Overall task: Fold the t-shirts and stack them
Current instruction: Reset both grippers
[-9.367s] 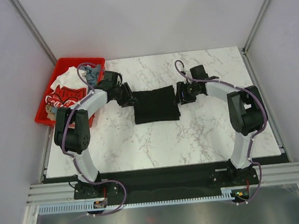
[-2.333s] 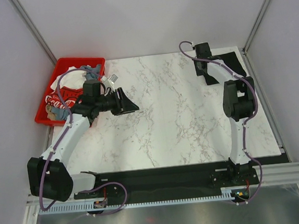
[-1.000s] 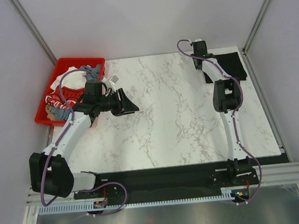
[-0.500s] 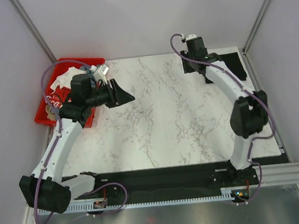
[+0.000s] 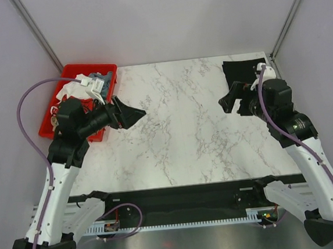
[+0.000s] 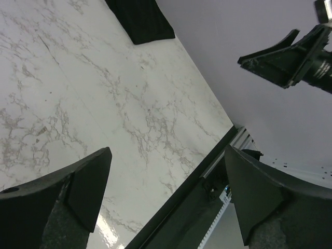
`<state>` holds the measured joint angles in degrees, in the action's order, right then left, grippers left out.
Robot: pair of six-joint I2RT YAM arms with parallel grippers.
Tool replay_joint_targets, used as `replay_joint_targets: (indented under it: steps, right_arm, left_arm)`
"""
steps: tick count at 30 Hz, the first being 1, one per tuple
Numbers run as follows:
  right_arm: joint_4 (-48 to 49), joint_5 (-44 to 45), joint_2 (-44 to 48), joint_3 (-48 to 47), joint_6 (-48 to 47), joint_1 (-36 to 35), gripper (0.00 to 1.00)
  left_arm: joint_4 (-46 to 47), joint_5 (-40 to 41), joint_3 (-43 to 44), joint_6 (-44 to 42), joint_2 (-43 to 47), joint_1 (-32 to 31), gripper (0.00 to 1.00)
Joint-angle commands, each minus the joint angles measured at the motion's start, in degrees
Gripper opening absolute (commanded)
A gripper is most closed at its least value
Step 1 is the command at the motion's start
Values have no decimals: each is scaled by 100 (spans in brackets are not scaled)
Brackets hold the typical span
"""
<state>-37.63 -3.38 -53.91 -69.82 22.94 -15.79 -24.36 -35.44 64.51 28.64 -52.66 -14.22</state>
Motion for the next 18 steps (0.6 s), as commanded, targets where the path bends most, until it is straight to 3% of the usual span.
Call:
replay_joint_targets:
  steps: [1, 7, 18]
  right_arm:
    - [-184, -32, 370, 495, 764, -3, 98]
    - [-438, -137, 513, 462, 809, -3, 98]
    - [-518, 21, 539, 223, 729, -3, 98]
  left_arm:
    - [63, 204, -306, -43, 431, 16, 100]
    - [72, 38, -746, -174, 959, 16, 100]
    - [63, 20, -809, -105, 1276, 16, 100]
